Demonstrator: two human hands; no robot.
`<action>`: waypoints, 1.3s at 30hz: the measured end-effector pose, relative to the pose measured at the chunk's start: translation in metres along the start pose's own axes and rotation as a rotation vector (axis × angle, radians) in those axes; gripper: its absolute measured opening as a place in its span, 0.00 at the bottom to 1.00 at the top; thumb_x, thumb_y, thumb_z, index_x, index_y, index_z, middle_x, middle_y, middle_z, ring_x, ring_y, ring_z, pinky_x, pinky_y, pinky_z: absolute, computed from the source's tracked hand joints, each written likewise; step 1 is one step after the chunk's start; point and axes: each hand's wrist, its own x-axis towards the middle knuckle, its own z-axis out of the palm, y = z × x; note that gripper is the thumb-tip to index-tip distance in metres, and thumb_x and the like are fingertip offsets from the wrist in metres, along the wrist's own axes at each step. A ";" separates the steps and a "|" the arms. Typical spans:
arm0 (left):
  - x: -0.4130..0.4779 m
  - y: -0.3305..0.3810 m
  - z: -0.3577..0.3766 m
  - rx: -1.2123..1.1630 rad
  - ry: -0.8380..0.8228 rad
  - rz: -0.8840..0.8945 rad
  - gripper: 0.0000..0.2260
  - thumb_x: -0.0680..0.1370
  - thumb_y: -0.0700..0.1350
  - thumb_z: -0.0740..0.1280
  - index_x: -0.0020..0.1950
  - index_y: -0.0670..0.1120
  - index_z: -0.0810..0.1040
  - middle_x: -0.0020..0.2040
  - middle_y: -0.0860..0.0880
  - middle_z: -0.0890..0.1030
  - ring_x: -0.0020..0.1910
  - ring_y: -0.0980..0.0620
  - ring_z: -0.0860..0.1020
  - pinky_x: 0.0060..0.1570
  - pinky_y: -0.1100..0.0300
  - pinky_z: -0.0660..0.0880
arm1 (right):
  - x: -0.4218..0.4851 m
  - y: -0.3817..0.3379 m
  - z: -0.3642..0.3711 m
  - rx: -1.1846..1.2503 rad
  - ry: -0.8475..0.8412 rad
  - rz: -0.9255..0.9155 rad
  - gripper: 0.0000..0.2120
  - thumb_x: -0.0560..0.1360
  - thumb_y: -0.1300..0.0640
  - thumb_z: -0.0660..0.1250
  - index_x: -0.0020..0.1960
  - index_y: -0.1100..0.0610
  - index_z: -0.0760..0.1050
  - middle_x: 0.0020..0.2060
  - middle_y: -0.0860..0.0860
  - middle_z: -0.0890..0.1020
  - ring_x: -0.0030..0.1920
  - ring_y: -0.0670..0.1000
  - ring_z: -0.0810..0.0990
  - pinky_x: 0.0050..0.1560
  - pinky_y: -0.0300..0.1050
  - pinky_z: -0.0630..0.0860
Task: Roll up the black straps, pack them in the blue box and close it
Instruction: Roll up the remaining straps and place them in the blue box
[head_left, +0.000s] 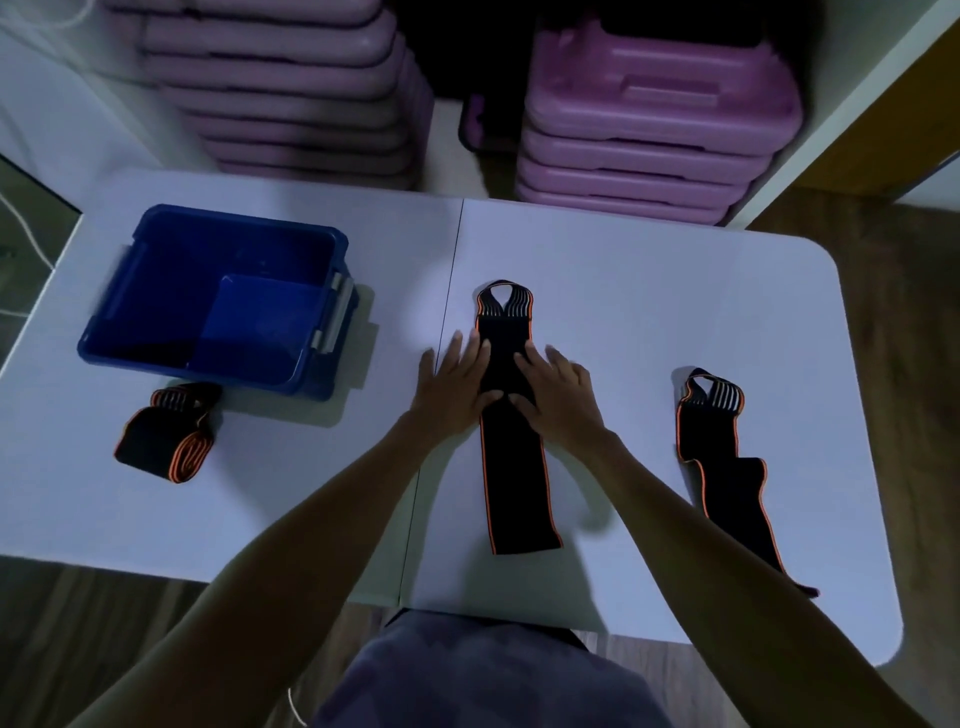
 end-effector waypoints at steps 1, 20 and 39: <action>0.003 -0.004 -0.003 0.038 -0.006 0.019 0.34 0.78 0.63 0.37 0.70 0.43 0.66 0.70 0.43 0.72 0.67 0.43 0.72 0.54 0.42 0.74 | -0.004 -0.001 0.002 -0.016 -0.009 0.000 0.29 0.79 0.42 0.55 0.76 0.54 0.57 0.77 0.51 0.56 0.76 0.57 0.55 0.71 0.55 0.57; -0.044 0.013 0.016 0.124 0.135 0.147 0.32 0.80 0.61 0.41 0.71 0.41 0.66 0.71 0.41 0.69 0.70 0.43 0.68 0.58 0.37 0.70 | -0.113 -0.019 0.048 0.023 0.000 -0.032 0.34 0.79 0.36 0.43 0.75 0.57 0.59 0.76 0.57 0.60 0.76 0.58 0.58 0.73 0.61 0.59; -0.051 0.289 -0.002 -1.210 -0.250 -0.409 0.13 0.72 0.52 0.67 0.32 0.46 0.75 0.31 0.48 0.74 0.33 0.47 0.75 0.37 0.56 0.71 | -0.125 0.188 -0.044 0.598 0.084 0.752 0.17 0.72 0.48 0.68 0.59 0.53 0.78 0.55 0.55 0.82 0.57 0.58 0.79 0.57 0.54 0.76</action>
